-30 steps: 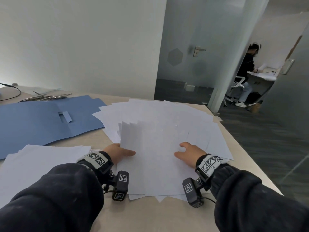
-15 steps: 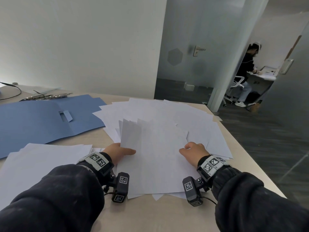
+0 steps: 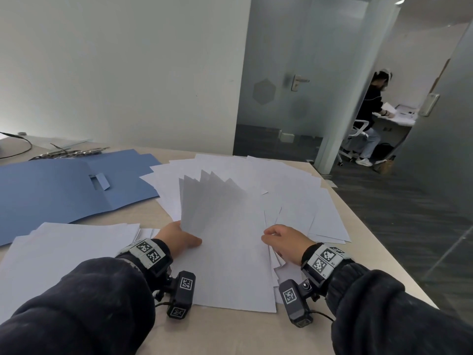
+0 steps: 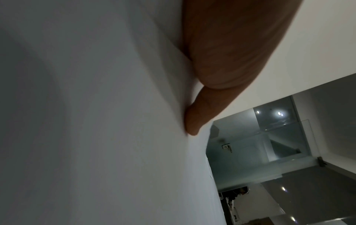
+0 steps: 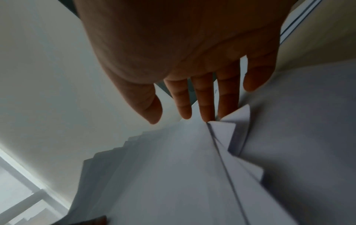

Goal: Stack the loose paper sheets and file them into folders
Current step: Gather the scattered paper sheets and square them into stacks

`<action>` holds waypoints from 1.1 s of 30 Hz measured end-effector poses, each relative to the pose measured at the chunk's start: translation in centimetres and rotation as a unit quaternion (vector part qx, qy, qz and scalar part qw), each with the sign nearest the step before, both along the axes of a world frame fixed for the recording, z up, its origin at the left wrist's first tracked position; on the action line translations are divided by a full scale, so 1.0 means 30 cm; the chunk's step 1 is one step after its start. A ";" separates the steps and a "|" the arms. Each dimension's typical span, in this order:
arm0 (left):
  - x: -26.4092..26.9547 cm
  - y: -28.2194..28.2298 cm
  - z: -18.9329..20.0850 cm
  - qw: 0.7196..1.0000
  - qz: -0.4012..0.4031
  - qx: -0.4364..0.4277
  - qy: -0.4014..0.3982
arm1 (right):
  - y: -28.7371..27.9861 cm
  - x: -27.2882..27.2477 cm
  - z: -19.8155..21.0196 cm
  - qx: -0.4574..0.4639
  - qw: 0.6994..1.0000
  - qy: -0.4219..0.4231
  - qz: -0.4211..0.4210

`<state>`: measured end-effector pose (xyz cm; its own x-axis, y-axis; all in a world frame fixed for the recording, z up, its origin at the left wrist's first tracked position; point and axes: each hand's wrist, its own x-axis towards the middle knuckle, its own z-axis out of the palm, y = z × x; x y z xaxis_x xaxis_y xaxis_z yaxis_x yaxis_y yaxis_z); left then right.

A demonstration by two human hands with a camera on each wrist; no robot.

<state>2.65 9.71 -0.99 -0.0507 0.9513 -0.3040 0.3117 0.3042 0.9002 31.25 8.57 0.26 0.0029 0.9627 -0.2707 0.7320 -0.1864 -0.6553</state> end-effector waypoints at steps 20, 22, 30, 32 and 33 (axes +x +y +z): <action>-0.012 -0.067 -0.029 0.989 -0.043 -0.020 -0.141 | -0.045 0.016 0.027 0.051 0.958 0.259 -0.107; -0.022 -0.058 -0.042 0.991 -0.025 -0.017 -0.128 | -0.047 0.027 0.015 0.040 0.963 0.237 -0.122; -0.021 -0.049 -0.047 0.993 -0.032 -0.052 -0.102 | -0.060 0.064 -0.011 -0.018 0.945 0.287 -0.156; -0.013 -0.052 -0.038 0.994 -0.043 -0.050 -0.090 | -0.071 0.040 -0.019 -0.045 0.946 0.290 -0.137; -0.008 -0.058 -0.030 0.994 -0.050 -0.052 -0.085 | -0.072 0.028 -0.026 -0.053 0.949 0.285 -0.125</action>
<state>2.40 7.97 -1.90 0.1023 0.9123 -0.3966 0.1903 0.3733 0.9080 32.08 6.41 -0.52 0.0514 0.9185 -0.3920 0.1876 -0.3944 -0.8996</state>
